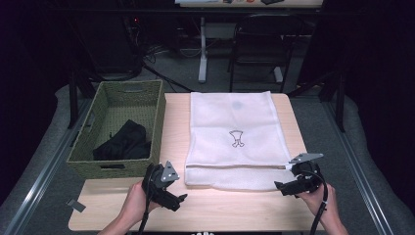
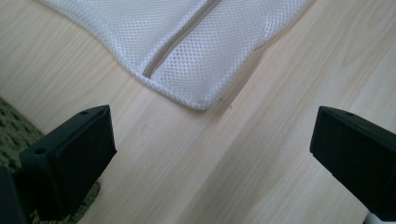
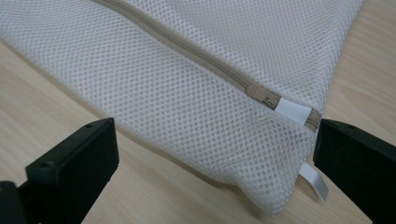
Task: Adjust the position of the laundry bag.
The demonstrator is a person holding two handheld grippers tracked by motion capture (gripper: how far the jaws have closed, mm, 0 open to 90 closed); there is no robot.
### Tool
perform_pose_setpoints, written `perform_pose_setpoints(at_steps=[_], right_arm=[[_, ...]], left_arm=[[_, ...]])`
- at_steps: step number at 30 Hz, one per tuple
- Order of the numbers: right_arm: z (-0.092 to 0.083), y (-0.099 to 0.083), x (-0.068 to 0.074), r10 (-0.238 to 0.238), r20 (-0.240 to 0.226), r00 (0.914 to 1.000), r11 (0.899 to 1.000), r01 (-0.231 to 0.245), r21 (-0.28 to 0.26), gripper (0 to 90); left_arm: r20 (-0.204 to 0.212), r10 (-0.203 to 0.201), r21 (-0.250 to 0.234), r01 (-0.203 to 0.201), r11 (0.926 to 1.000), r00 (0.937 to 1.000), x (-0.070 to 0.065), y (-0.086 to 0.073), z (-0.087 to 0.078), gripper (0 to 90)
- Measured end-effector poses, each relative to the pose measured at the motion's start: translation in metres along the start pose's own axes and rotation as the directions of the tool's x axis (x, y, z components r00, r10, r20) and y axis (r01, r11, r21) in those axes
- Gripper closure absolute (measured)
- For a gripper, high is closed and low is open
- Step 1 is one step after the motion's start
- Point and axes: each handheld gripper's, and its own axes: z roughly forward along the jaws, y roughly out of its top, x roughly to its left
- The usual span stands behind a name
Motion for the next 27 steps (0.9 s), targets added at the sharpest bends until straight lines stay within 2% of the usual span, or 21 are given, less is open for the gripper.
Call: perform_pose_setpoints(at_steps=[7,8,12,17,20,24,27], right_arm=[[0.008,0.005,-0.004,0.017,-0.001,0.9998,1.0,-0.017,0.018,0.0],[0.009,0.006,-0.005,0.009,-0.012,0.9999,1.0,-0.009,0.011,0.0],[0.014,0.01,-0.01,0.023,-0.001,0.9997,1.0,-0.023,0.011,0.0],[0.024,0.011,-0.018,0.043,-0.002,0.9991,0.998,-0.043,0.042,0.2],[0.026,0.01,-0.023,0.07,-0.003,0.9975,0.996,-0.07,0.053,2.9],[0.027,0.007,-0.03,0.093,0.001,0.9956,0.994,-0.093,0.05,7.1],[0.029,0.005,-0.033,0.11,0.004,0.9939,0.992,-0.11,0.068,10.8]], left_arm=[[0.023,-0.007,0.016,0.007,0.9999,0.9997,0.003,0.011,0.016,0.2],[0.025,-0.009,0.022,0.009,0.9997,0.9996,0.003,0.013,0.019,0.2],[0.028,-0.014,0.038,0.013,0.9992,0.9995,0.006,0.018,0.029,0.2],[0.034,-0.032,0.062,0.03,0.9977,0.9989,0.014,0.021,0.043,3.7],[0.035,-0.04,0.071,0.037,0.9968,0.9986,0.016,0.022,0.05,4.0],[0.07,-0.036,0.093,0.03,0.9953,0.9969,0.017,0.023,0.06,6.5],[0.076,-0.029,0.098,0.021,0.995,0.9967,0.016,0.024,0.066,10.6]])
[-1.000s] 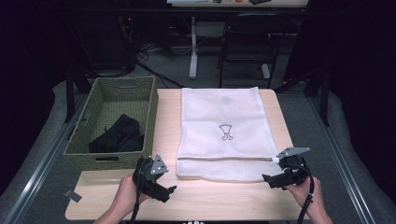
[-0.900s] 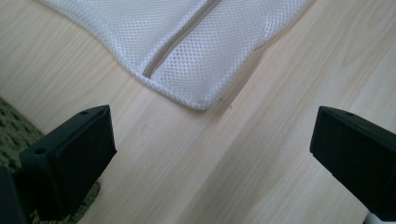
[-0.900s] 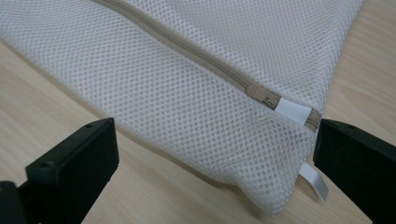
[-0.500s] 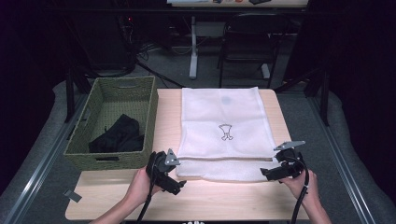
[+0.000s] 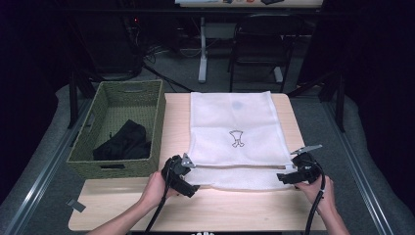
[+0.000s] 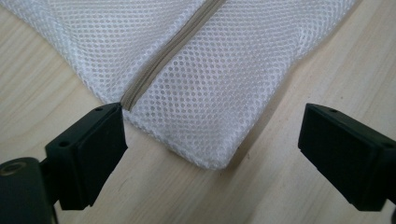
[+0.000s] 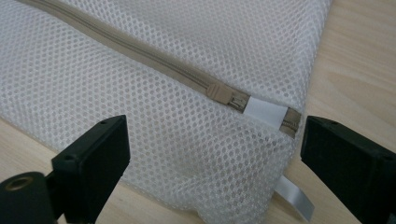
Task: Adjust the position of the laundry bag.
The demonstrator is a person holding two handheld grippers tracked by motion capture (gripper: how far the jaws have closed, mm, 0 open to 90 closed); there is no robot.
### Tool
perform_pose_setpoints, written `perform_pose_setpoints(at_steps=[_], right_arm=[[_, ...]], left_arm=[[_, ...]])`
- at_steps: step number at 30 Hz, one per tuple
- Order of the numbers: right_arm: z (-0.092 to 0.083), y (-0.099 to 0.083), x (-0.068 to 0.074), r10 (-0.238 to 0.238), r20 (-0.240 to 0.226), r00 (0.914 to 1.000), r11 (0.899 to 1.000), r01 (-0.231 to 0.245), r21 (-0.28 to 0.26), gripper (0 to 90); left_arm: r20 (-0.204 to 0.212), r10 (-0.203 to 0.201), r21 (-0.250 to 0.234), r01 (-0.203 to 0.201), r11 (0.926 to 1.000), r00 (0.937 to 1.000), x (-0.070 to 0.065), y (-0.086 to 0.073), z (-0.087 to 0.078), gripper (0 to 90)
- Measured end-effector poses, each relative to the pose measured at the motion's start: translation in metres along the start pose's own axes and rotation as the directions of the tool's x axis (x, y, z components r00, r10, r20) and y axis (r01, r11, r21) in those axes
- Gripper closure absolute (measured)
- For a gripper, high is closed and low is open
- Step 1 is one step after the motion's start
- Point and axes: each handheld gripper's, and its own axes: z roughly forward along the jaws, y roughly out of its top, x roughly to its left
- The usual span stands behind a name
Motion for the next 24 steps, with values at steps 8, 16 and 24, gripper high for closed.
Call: perform_pose_setpoints(at_steps=[8,16,24], right_arm=[[0.005,-0.008,-0.01,0.048,0.04,0.9981,0.997,-0.05,0.06,26.8],[0.011,-0.011,-0.013,0.078,0.042,0.9961,0.991,-0.082,0.107,37.4],[0.011,-0.012,-0.011,0.088,0.055,0.9947,0.987,-0.094,0.127,52.3]], left_arm=[[0.011,-0.001,0.014,0.0,0.9999,0.9999,0.001,0.001,0.009,25.8],[0.023,0.009,0.025,-0.009,0.9996,0.9997,0.002,-0.003,0.014,43.5],[0.027,0.016,0.019,-0.017,0.9997,0.9995,0.003,-0.006,0.016,59.9]])
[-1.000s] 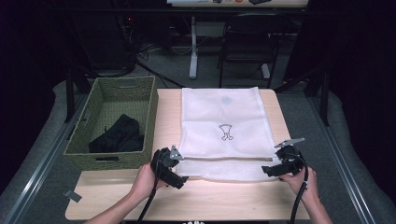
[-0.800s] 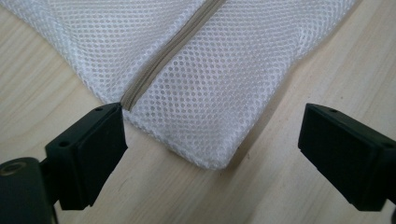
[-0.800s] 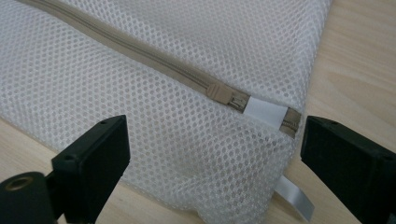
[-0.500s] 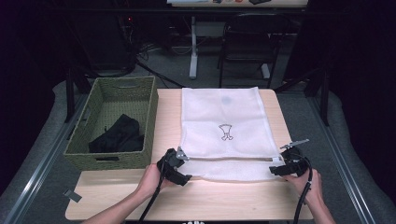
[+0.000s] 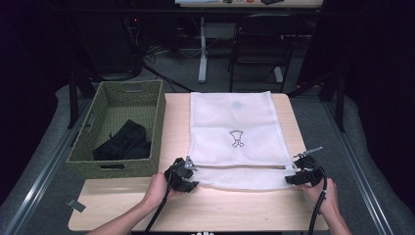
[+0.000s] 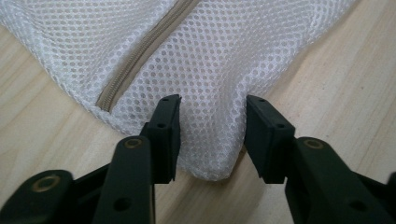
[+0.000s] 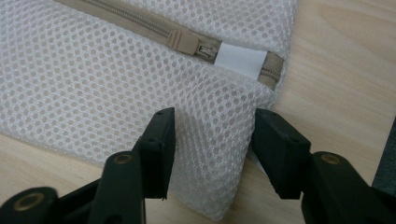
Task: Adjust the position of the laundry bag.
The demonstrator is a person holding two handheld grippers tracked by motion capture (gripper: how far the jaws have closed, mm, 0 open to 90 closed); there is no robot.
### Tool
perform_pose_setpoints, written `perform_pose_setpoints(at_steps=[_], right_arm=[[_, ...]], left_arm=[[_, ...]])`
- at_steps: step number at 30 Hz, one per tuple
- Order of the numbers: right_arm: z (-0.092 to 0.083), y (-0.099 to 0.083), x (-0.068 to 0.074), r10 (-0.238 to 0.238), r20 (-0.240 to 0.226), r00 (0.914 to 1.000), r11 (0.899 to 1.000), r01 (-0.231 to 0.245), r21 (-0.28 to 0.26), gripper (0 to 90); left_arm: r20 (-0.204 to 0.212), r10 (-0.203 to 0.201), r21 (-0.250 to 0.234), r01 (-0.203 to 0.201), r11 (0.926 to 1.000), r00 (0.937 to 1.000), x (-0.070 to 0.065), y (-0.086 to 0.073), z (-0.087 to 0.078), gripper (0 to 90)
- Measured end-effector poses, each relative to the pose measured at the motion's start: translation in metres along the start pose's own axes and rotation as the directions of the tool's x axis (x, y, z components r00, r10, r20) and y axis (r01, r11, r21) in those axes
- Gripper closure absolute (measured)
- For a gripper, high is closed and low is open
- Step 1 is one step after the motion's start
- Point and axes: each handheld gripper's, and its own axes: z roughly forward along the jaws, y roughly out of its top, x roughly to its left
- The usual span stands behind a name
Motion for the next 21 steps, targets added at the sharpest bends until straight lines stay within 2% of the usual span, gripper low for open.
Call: perform_pose_setpoints(at_steps=[2,3,4,8,10,15,21], right_arm=[[0.0,0.0,0.001,-0.024,-0.003,0.9997,1.0,0.024,-0.005,57.3],[0.0,0.0,0.001,-0.024,-0.003,0.9997,1.0,0.024,-0.005,57.3],[0.0,0.001,0.003,-0.024,-0.013,0.9996,1.0,0.024,-0.008,61.8],[-0.001,0.0,0.004,-0.02,-0.025,0.9995,1.0,0.02,-0.007,69.9],[-0.001,0.0,0.006,-0.016,-0.036,0.9992,1.0,0.015,-0.008,73.9],[-0.001,0.001,0.014,-0.054,-0.044,0.9976,0.999,0.054,-0.003,77.1],[-0.001,0.002,0.022,-0.087,-0.057,0.9945,0.996,0.087,-0.007,77.9]], left_arm=[[-0.01,-0.005,-0.011,0.005,0.9999,0.9999,0.0,-0.001,0.0,64.6],[-0.01,-0.005,-0.011,0.005,0.9999,0.9999,0.0,-0.001,0.0,66.4],[-0.004,-0.007,-0.012,0.007,0.9999,1.0,0.001,-0.002,0.0,71.6],[-0.027,-0.001,-0.013,0.001,0.9999,0.9996,0.0,-0.003,-0.001,78.2],[-0.015,-0.009,-0.015,0.009,0.9998,0.9998,0.001,-0.003,-0.002,80.7],[-0.015,-0.002,-0.002,0.002,1.0,0.9999,0.0,-0.006,-0.005,84.2],[0.002,-0.018,0.005,0.018,0.9998,0.9998,0.003,-0.013,-0.011,84.6]])
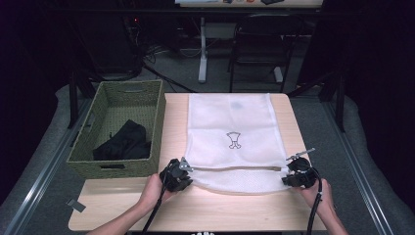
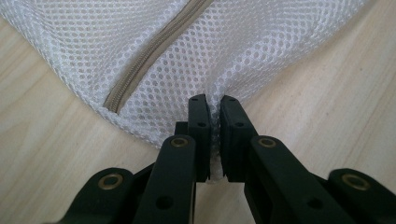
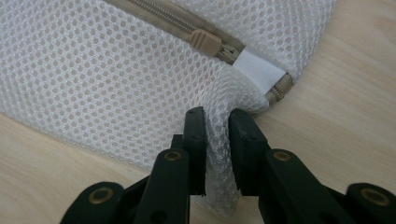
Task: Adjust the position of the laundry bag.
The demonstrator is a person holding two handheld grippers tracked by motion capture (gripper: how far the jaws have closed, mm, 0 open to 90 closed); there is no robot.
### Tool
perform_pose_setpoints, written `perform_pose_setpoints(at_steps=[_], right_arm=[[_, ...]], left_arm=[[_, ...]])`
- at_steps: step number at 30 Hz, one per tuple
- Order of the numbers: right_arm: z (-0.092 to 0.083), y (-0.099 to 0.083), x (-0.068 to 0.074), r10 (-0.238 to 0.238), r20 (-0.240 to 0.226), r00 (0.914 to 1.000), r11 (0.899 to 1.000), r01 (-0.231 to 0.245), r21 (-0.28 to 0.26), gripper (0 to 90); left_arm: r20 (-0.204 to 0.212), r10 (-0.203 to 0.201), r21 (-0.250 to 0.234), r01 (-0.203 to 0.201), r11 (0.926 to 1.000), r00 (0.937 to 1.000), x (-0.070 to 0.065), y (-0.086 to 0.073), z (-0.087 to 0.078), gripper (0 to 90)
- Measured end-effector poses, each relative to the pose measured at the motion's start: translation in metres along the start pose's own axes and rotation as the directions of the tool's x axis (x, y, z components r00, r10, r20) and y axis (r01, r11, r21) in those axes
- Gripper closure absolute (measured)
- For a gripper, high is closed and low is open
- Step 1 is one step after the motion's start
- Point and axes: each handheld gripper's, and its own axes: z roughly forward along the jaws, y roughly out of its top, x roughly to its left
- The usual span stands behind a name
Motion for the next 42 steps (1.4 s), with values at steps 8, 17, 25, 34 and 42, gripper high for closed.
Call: perform_pose_setpoints(at_steps=[8,17,25,34,42], right_arm=[[0.0,0.004,0.016,-0.053,-0.017,0.9985,0.999,0.053,0.01,78.6],[-0.001,0.008,0.036,-0.097,-0.049,0.9941,0.995,0.098,0.015,79.1],[-0.002,0.01,0.053,-0.146,-0.078,0.9863,0.989,0.148,0.024,79.4],[-0.005,0.008,0.069,-0.154,-0.114,0.9815,0.986,0.159,0.04,79.4],[-0.008,0.002,0.075,-0.202,-0.136,0.97,0.978,0.207,0.029,78.7]], left_arm=[[0.016,-0.005,0.026,0.004,0.9997,0.9999,0.001,-0.016,-0.014,84.6],[0.021,-0.034,0.036,0.033,0.9988,0.9992,0.006,-0.033,-0.028,84.4],[0.016,-0.043,0.052,0.042,0.9978,0.9989,0.007,-0.046,-0.039,84.3],[0.018,-0.06,0.062,0.059,0.9964,0.998,0.006,-0.057,-0.05,84.0],[0.008,-0.043,0.092,0.042,0.9948,0.999,-0.001,-0.063,-0.055,83.0]])
